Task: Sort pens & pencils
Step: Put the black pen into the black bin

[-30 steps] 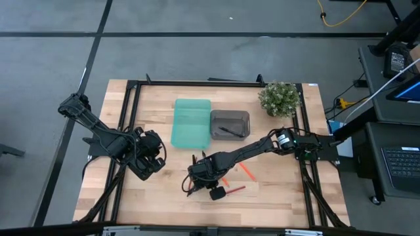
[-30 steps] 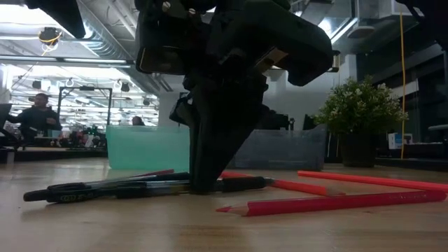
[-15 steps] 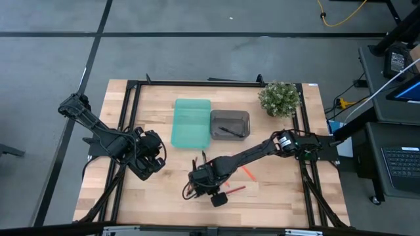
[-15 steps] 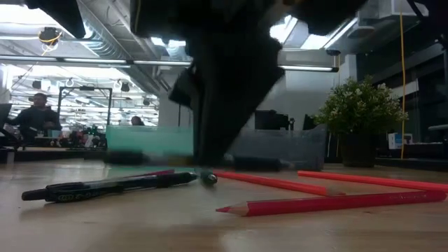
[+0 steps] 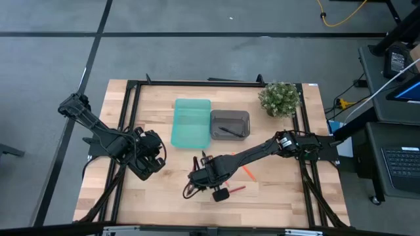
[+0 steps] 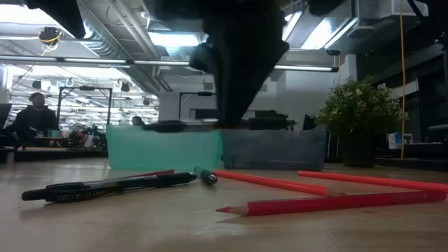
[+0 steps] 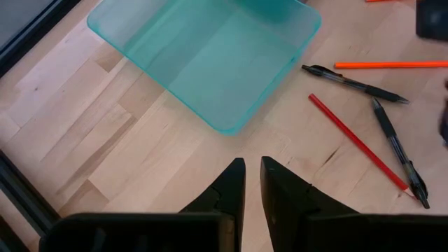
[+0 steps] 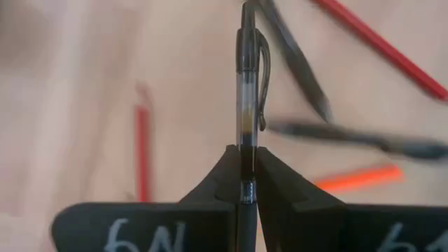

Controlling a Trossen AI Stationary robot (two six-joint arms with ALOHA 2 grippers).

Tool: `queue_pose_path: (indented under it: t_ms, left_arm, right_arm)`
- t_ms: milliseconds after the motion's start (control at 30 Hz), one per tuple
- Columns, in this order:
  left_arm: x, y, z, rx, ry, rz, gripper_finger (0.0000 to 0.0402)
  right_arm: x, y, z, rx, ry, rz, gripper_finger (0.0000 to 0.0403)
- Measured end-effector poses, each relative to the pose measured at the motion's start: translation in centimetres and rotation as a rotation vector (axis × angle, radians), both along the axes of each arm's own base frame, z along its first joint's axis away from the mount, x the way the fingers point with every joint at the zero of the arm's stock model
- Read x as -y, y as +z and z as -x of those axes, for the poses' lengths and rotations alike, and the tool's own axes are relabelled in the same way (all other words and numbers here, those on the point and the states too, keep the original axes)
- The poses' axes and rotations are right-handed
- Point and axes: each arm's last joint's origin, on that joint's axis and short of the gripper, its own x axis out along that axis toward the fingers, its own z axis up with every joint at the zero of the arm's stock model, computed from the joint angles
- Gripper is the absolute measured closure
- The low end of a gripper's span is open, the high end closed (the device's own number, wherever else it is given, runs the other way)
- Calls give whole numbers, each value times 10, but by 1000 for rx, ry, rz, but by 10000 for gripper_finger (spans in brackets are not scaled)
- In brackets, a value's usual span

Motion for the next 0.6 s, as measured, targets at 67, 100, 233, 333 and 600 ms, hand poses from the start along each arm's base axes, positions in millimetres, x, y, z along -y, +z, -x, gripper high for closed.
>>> queue_pose_path:
  t_ms: [67,100,233,333,600]
  left_arm:
    - [0,0,0,0,0,0,360]
    - [0,0,0,0,0,0,360]
    - [0,0,0,0,0,0,360]
    - [0,0,0,0,0,0,360]
    - [0,0,0,0,0,0,360]
  right_arm:
    - [2,2,2,-10,-6,41,376]
    - [2,2,2,-12,-8,54,377]
    - [7,2,3,-36,-21,69,376]
    - [10,2,2,-36,-32,71,376]
    - [12,2,2,-27,-34,99,376]
